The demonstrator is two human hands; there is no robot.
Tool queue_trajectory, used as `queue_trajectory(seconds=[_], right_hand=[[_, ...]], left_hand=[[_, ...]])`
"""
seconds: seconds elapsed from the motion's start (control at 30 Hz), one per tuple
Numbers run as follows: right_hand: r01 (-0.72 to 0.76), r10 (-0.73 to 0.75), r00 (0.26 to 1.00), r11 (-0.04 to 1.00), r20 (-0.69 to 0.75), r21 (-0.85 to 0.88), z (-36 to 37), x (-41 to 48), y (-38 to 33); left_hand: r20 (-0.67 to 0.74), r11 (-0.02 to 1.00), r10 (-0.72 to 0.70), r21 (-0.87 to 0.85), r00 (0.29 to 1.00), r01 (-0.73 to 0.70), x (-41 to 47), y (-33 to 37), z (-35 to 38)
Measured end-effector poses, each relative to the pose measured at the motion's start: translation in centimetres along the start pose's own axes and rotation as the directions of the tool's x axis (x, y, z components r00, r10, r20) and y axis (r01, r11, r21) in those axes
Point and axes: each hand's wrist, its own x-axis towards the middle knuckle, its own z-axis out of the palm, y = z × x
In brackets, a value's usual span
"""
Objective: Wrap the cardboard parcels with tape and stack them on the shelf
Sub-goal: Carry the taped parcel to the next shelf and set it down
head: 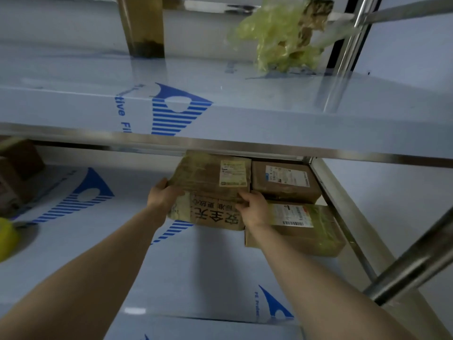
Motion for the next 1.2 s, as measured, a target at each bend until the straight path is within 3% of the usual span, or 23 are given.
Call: queue_trajectory(seconds=[0.3, 0.4, 0.47, 0.53, 0.8, 0.93, 1.2], right_hand=[[0.165, -0.177, 0.983, 0.964, -0.044, -0.21, -0.3, 0.3, 1.0], [0.142, -0.156, 0.988, 0.932, -0.016, -0.333, -0.4, 0.2, 0.9], [0.124, -0.158, 0.987, 0.891, -0.04, -0.437, -0.6, 0.0, 0.4], [0.154, -0.214, 0.975, 0.855, -0.067, -0.495, -0.3, -0.4, -0.6], [0.4, -0.369, 0.916, 0.807, 0.157, -0.435, 4.0, -1.7, -6.8], [0.469, -0.36, 0.88, 0.764, 0.31, -0.444, 7.2, -3.1, -10.1], [0.552, -0.398, 0.826, 0.716, 0.399, -0.428, 16.2, -6.6, -19.8]], left_hand=[[-0.082, 0.994, 0.099, 0.06, 0.992, -0.094, 0.7, -1.2, 1.3], [-0.04, 0.97, 0.109, 0.222, 0.993, -0.098, 1.0, -0.9, 1.1], [-0.011, 0.806, 0.111, 0.585, 0.994, -0.084, 0.9, -0.7, 0.8], [-0.017, 0.61, 0.144, 0.789, 0.989, -0.075, 0.1, -0.5, 0.4], [0.049, 0.388, 0.243, 0.911, 0.969, -0.143, -2.6, 0.3, -3.8], [0.087, 0.27, 0.245, 0.95, 0.966, -0.154, -3.5, 0.1, -8.1], [0.087, 0.2, 0.299, 0.968, 0.95, -0.152, -4.5, -1.1, -21.9]])
